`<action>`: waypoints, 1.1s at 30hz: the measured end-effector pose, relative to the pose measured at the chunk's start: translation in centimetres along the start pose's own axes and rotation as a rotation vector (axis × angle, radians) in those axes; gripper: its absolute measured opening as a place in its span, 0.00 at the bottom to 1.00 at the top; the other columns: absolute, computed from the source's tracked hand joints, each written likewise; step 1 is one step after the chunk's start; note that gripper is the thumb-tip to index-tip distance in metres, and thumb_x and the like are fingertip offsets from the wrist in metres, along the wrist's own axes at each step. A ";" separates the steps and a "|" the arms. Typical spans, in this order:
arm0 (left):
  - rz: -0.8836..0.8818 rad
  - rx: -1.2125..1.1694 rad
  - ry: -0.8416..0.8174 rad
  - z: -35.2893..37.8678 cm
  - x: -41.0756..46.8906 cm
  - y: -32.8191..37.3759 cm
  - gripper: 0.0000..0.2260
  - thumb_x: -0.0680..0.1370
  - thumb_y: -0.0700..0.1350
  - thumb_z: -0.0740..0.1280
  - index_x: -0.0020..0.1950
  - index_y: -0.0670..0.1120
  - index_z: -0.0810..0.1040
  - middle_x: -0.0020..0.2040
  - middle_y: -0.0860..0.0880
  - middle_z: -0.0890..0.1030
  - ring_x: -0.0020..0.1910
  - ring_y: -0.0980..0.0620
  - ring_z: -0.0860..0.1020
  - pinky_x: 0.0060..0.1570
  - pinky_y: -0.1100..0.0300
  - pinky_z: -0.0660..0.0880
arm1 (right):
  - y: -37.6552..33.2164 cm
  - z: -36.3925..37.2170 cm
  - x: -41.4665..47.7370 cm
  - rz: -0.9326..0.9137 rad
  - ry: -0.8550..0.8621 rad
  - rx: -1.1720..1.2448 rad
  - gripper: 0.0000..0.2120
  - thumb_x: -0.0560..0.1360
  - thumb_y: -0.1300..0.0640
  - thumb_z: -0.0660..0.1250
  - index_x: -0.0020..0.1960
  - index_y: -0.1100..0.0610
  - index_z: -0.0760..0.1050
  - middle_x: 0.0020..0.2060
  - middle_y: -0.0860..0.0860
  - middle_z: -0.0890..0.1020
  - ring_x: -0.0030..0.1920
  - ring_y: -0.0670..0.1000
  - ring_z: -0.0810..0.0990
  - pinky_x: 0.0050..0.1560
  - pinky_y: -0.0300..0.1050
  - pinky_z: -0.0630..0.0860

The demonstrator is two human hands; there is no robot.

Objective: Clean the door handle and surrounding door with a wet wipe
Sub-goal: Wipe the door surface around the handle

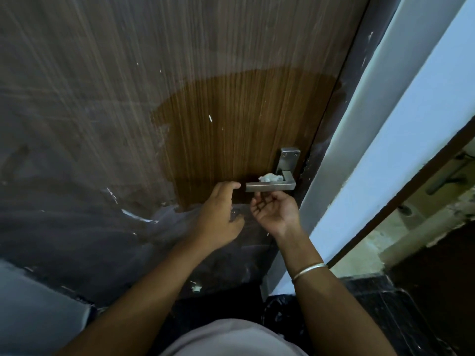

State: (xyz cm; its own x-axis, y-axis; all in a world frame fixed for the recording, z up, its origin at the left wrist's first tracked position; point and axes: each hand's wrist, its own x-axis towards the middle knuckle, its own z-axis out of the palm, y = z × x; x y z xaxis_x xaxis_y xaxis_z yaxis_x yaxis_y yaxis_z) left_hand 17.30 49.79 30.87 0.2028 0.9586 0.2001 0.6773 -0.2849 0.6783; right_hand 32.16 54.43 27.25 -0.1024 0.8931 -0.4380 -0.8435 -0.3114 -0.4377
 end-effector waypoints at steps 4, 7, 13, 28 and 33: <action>-0.011 0.001 0.000 -0.2 -0.1 -0.1 0.28 0.72 0.40 0.69 0.70 0.47 0.62 0.65 0.47 0.69 0.48 0.58 0.71 0.37 0.72 0.65 | 0.8 -0.6 -0.9 -0.013 0.091 -0.067 0.10 0.74 0.55 0.60 0.46 0.59 0.77 0.39 0.55 0.79 0.40 0.52 0.76 0.45 0.46 0.72; -0.017 0.014 0.002 -0.2 -0.1 -0.1 0.28 0.73 0.41 0.69 0.70 0.48 0.62 0.63 0.47 0.69 0.42 0.60 0.70 0.34 0.71 0.64 | 0.9 -1.4 -1.3 -0.078 0.234 0.015 0.11 0.74 0.51 0.60 0.45 0.58 0.76 0.34 0.54 0.76 0.35 0.51 0.73 0.40 0.43 0.70; 0.005 -0.040 -0.022 0.3 0.4 -0.2 0.28 0.72 0.40 0.69 0.69 0.48 0.63 0.63 0.47 0.69 0.47 0.57 0.72 0.36 0.70 0.66 | -1.5 -1.3 -2.2 -0.719 0.348 -0.369 0.04 0.77 0.55 0.63 0.45 0.53 0.75 0.37 0.49 0.77 0.37 0.46 0.77 0.35 0.37 0.74; 0.007 -0.044 -0.017 0.2 0.5 -0.1 0.29 0.72 0.39 0.69 0.70 0.47 0.62 0.67 0.47 0.67 0.52 0.53 0.74 0.47 0.59 0.75 | -2.5 3.3 -2.8 -1.041 0.487 -2.281 0.19 0.77 0.46 0.56 0.50 0.58 0.80 0.58 0.54 0.75 0.56 0.58 0.70 0.52 0.53 0.70; 0.005 -0.051 0.001 -0.3 0.6 -1.2 0.29 0.72 0.40 0.70 0.69 0.47 0.62 0.65 0.48 0.68 0.44 0.56 0.74 0.39 0.68 0.71 | -3.3 3.1 -2.1 -1.016 0.508 -2.289 0.20 0.75 0.45 0.56 0.51 0.57 0.80 0.55 0.55 0.76 0.55 0.58 0.71 0.51 0.51 0.70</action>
State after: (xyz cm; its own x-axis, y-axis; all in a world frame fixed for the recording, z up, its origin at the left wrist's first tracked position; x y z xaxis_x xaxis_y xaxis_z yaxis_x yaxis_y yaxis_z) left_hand 16.44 50.67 30.38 0.2056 0.9571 0.2040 0.6393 -0.2892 0.7125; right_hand 33.47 54.62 32.04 0.1092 0.9159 0.3864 0.9902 -0.0663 -0.1228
